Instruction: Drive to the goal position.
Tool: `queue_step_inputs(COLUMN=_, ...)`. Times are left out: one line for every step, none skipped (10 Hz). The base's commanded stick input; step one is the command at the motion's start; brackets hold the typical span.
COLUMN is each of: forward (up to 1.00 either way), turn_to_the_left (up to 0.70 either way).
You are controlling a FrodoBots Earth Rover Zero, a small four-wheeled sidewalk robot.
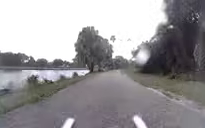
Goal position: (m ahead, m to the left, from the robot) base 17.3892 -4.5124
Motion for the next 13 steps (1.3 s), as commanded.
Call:
queue_step_inputs(forward=0.85, turn_to_the_left=0.0)
queue_step_inputs(forward=0.85, turn_to_the_left=0.0)
queue_step_inputs(forward=0.85, turn_to_the_left=0.0)
queue_step_inputs(forward=0.85, turn_to_the_left=0.0)
queue_step_inputs(forward=0.85, turn_to_the_left=0.0)
queue_step_inputs(forward=0.85, turn_to_the_left=0.0)
queue_step_inputs(forward=0.85, turn_to_the_left=0.0)
queue_step_inputs(forward=0.85, turn_to_the_left=0.0)
queue_step_inputs(forward=0.85, turn_to_the_left=0.0)
queue_step_inputs(forward=0.85, turn_to_the_left=-0.14)
queue_step_inputs(forward=0.85, turn_to_the_left=-0.3)
queue_step_inputs(forward=0.85, turn_to_the_left=-0.34)
queue_step_inputs(forward=0.85, turn_to_the_left=-0.26)
